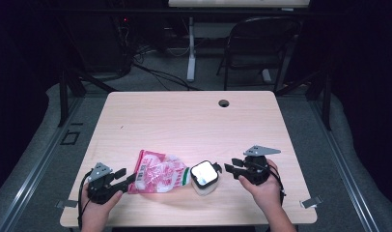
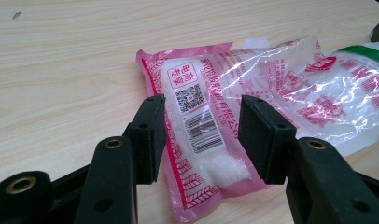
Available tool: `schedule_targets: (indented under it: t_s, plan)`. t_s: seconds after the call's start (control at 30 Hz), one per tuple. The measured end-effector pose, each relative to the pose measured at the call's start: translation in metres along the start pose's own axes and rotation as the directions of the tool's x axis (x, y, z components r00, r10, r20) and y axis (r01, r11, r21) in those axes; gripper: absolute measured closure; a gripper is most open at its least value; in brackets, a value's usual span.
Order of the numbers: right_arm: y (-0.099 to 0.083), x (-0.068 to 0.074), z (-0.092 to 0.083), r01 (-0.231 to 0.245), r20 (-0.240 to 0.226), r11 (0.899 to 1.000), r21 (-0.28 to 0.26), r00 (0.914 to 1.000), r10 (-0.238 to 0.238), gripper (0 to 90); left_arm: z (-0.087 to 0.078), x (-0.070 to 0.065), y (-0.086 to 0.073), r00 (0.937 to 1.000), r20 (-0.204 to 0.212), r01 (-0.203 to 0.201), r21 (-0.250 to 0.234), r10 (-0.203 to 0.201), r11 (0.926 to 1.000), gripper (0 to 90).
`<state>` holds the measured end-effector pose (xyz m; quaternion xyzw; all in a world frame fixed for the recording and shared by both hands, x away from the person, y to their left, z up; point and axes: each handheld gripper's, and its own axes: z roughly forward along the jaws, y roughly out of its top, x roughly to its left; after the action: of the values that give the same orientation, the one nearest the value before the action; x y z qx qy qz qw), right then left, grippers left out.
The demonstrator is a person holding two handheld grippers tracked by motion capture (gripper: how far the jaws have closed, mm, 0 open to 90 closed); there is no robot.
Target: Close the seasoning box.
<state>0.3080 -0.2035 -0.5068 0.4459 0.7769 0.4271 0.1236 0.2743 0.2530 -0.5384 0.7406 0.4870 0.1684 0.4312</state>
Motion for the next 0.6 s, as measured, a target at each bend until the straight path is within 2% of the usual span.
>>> schedule_targets:
  t_s: [0.23, 0.43, 0.6]
  plan:
    - [-0.008, -0.01, 0.003, -0.028, 0.037, 1.0, 0.014, 0.9989, 0.028, 55.5, 0.003, 0.005, 0.0, 0.9999, -0.01, 0.004, 0.007, -0.004, 1.0, 50.5]
    - [-0.016, -0.019, 0.007, -0.049, 0.067, 0.998, 0.03, 0.9967, 0.046, 49.8, 0.006, 0.011, -0.002, 0.9995, -0.026, 0.02, 0.011, -0.02, 0.9997, 50.0]
    - [-0.023, -0.027, 0.011, -0.088, 0.091, 0.996, 0.029, 0.9922, 0.085, 47.8, 0.009, 0.015, -0.003, 0.9989, -0.042, 0.024, 0.018, -0.023, 0.9995, 49.2]
